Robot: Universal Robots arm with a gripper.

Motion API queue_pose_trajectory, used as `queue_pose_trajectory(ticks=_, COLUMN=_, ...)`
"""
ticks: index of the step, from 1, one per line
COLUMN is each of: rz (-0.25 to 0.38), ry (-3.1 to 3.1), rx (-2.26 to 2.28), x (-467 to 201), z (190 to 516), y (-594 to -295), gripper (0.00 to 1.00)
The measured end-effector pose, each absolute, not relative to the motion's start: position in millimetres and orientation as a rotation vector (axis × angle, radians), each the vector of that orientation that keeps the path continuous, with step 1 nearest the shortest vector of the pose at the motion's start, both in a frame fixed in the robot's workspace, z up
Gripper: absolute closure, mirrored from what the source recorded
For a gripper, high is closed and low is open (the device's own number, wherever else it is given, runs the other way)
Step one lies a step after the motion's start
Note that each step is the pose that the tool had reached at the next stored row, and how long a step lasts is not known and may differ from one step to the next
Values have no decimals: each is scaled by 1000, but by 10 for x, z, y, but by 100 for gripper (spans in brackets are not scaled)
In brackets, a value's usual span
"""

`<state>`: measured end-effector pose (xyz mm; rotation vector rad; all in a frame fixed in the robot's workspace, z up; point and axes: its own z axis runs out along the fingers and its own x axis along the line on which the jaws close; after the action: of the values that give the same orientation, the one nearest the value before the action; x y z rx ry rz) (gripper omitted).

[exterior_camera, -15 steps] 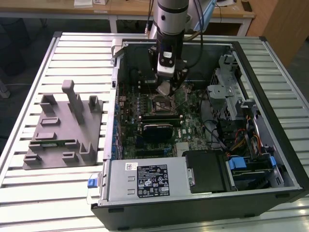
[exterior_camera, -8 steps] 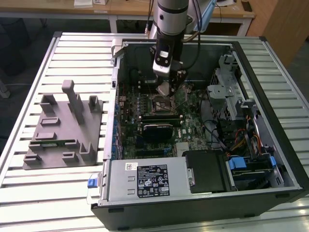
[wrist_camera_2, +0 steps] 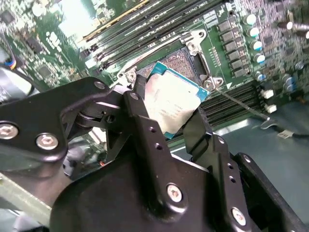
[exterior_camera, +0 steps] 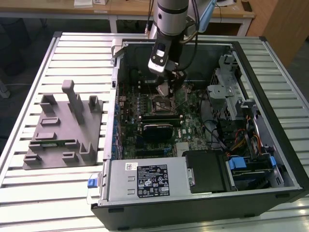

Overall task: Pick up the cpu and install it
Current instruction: 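Place the cpu into insertion slot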

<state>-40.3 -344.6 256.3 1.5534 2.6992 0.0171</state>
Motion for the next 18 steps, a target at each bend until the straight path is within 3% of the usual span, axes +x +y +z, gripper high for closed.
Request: queue_pose_trajectory(ticks=18, rz=10, ry=2408, rx=1973, x=-403, z=2538, y=-3446, gripper=45)
